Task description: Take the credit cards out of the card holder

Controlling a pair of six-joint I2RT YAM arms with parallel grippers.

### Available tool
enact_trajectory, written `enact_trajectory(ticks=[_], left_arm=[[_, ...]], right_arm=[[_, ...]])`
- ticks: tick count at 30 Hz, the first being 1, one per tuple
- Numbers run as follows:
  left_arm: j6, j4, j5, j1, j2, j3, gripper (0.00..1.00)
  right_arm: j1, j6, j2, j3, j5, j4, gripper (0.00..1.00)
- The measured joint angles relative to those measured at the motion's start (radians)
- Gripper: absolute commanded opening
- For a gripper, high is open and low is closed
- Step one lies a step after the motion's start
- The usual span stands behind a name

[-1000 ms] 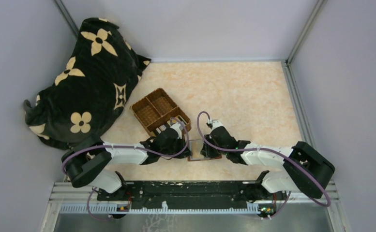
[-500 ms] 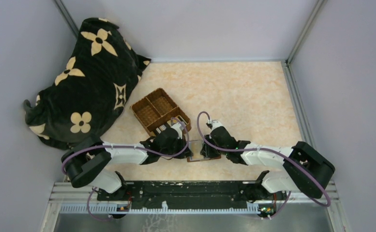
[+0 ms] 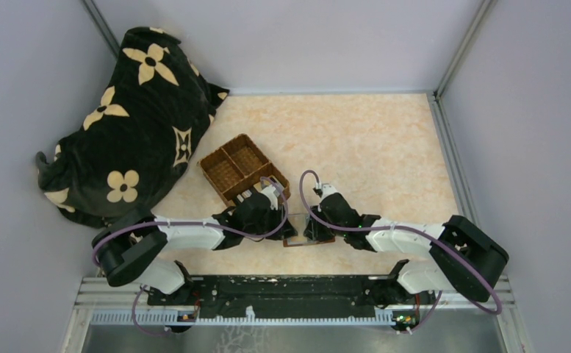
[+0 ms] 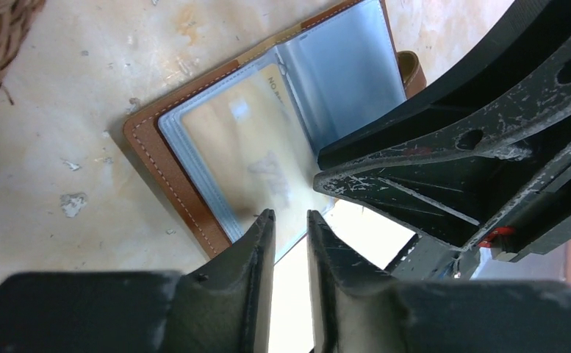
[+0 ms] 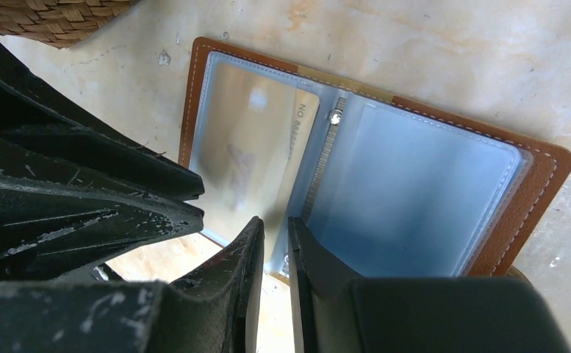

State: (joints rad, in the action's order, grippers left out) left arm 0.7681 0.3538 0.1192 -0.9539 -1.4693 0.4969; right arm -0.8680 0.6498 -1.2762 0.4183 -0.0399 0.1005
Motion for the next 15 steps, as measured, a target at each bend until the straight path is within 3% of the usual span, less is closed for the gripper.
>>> enact_trajectory(ticks=[3, 15], left_arm=[[-0.001, -0.026, -0.019, 0.000, 0.022, 0.000, 0.46], [-0.001, -0.066, -0.074, 0.000, 0.063, 0.000, 0.40]], right_arm=[[0.000, 0.001, 0.000, 0.000, 0.000, 0.005, 0.19], [0.000, 0.001, -0.001, 0.000, -0.005, 0.011, 0.19]])
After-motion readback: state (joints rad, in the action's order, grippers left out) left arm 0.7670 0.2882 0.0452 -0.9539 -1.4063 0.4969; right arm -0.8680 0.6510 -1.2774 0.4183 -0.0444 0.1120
